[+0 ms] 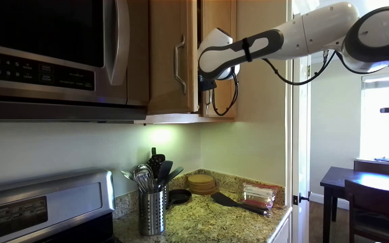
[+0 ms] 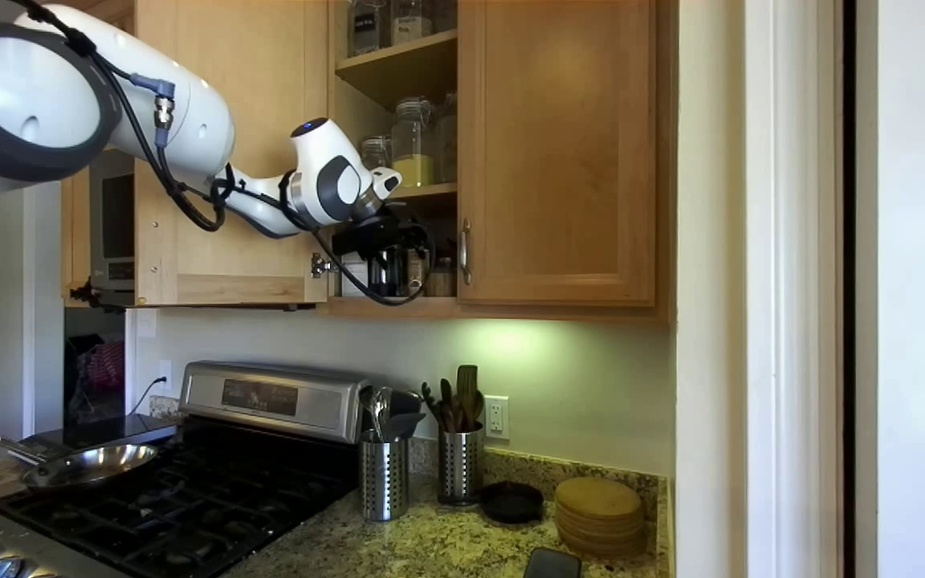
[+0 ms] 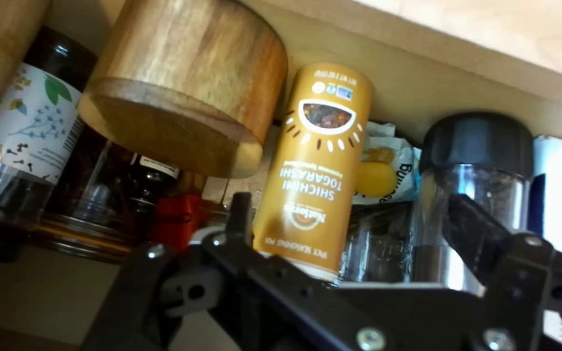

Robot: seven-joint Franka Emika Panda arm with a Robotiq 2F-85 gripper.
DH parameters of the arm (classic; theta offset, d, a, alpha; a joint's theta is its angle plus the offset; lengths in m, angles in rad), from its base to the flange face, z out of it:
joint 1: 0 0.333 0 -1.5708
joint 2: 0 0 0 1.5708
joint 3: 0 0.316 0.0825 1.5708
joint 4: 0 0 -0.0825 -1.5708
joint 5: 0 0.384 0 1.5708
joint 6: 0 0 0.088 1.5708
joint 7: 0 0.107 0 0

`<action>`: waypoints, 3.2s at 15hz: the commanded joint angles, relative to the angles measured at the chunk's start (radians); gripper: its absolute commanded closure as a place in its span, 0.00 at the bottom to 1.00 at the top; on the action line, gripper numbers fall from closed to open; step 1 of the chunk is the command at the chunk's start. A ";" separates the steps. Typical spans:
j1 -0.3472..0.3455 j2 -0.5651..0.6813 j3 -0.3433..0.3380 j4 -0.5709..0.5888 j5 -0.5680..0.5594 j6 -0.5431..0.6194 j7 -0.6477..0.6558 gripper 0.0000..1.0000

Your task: Open the top left cabinet door then remove the brown bottle out of the cabinet and close the left cabinet door

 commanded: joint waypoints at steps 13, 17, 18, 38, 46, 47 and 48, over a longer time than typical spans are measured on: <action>0.022 0.128 -0.038 0.155 -0.031 0.010 0.135 0.37; 0.025 0.123 -0.041 0.157 -0.034 0.011 0.150 0.65; 0.024 0.121 -0.041 0.155 -0.035 0.013 0.152 0.70; 0.026 -0.148 -0.010 -0.111 -0.027 0.000 0.184 0.73; 0.044 -0.301 -0.005 -0.340 -0.191 -0.042 0.459 0.73; 0.045 -0.311 -0.001 -0.361 -0.218 -0.047 0.496 0.73; 0.047 -0.312 0.001 -0.378 -0.250 -0.054 0.537 0.73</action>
